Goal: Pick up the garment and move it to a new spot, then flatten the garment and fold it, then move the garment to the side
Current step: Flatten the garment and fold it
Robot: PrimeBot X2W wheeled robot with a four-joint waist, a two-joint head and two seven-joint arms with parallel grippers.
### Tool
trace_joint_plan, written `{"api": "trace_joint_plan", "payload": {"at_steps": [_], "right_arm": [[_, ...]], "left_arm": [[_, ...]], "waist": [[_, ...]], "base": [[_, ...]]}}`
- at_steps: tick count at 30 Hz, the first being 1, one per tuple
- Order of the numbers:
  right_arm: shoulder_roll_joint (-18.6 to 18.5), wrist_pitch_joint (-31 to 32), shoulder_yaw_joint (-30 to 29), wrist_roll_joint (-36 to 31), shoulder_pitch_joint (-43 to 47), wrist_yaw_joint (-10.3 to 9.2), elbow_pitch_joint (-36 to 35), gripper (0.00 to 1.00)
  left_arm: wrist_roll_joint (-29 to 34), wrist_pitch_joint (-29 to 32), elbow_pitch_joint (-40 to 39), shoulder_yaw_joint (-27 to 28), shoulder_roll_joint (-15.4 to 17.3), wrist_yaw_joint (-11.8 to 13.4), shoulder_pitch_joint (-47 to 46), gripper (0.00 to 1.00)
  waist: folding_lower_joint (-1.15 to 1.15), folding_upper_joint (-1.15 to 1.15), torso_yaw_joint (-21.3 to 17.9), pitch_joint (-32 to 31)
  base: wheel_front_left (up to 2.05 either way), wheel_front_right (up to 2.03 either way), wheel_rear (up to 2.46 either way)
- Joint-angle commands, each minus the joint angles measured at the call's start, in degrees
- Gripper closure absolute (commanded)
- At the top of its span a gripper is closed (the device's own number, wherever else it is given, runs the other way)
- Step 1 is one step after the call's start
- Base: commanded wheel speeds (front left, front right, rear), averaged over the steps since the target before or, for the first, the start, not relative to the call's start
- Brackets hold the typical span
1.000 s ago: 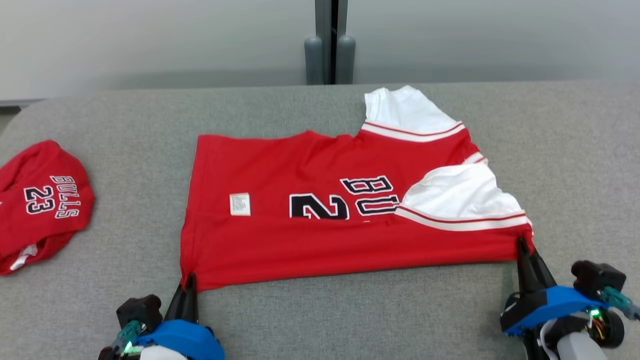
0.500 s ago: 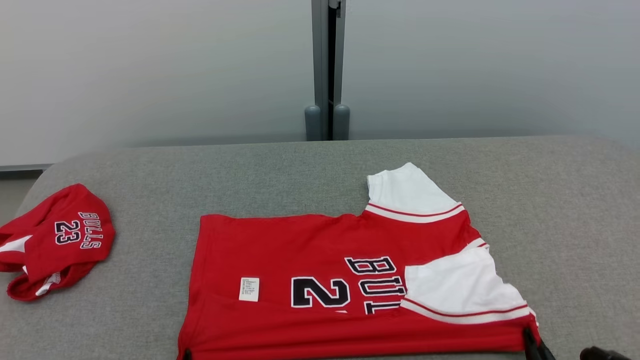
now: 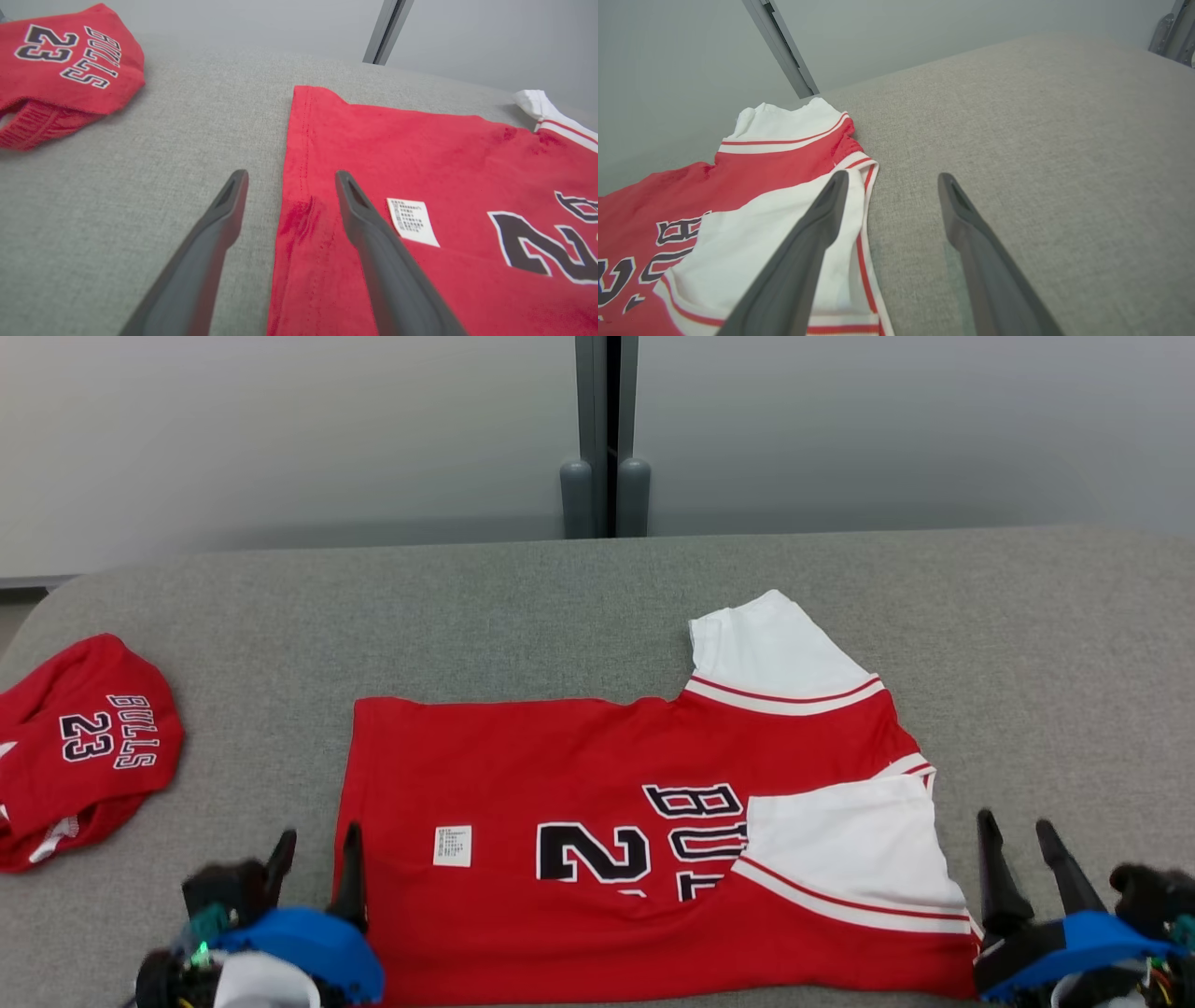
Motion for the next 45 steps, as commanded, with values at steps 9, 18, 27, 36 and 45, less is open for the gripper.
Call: {"api": "trace_joint_plan", "payload": {"at_steps": [9, 18, 27, 36, 45], "right_arm": [[-0.49, 0.55, 4.41, -1.85, -12.29, -0.02, -0.57, 0.0], [-0.94, 0.64, 8.23, -1.37, -20.31, -0.02, -0.08, 0.0], [-3.82, 4.51, 10.97, -1.45, -28.59, -0.02, 0.53, 0.0], [-7.83, 15.35, 14.78, -2.78, -40.04, -0.02, 4.68, 0.0], [-10.91, 25.67, 15.68, -6.62, -48.96, -0.02, 14.37, 0.0]], "left_arm": [[-2.46, 21.06, -4.39, -4.94, 8.41, -1.77, -15.18, 0.0], [-8.88, 29.33, -3.51, -9.32, 13.28, -1.76, -22.74, 0.0], [-11.92, 25.74, 0.91, -11.89, 12.64, -1.78, -25.24, 0.45], [-15.82, 19.84, 0.65, -20.39, 10.1, -1.8, -26.41, 1.0], [-20.25, 13.45, 2.62, -29.14, 6.28, -1.8, -29.57, 1.0]], "waist": [[-0.01, 0.0, -0.27, 6.84], [-0.01, 0.0, -2.48, 13.38], [-0.01, 0.0, -2.55, 17.58], [-0.01, 0.0, 2.01, 19.62], [-0.01, 0.0, 8.93, 22.2]], "base": [[0.0, 0.0, 0.0], [0.0, 0.0, 0.0], [0.0, 0.0, 0.0], [0.0, 0.0, 0.0], [0.0, 0.0, 0.0]]}}
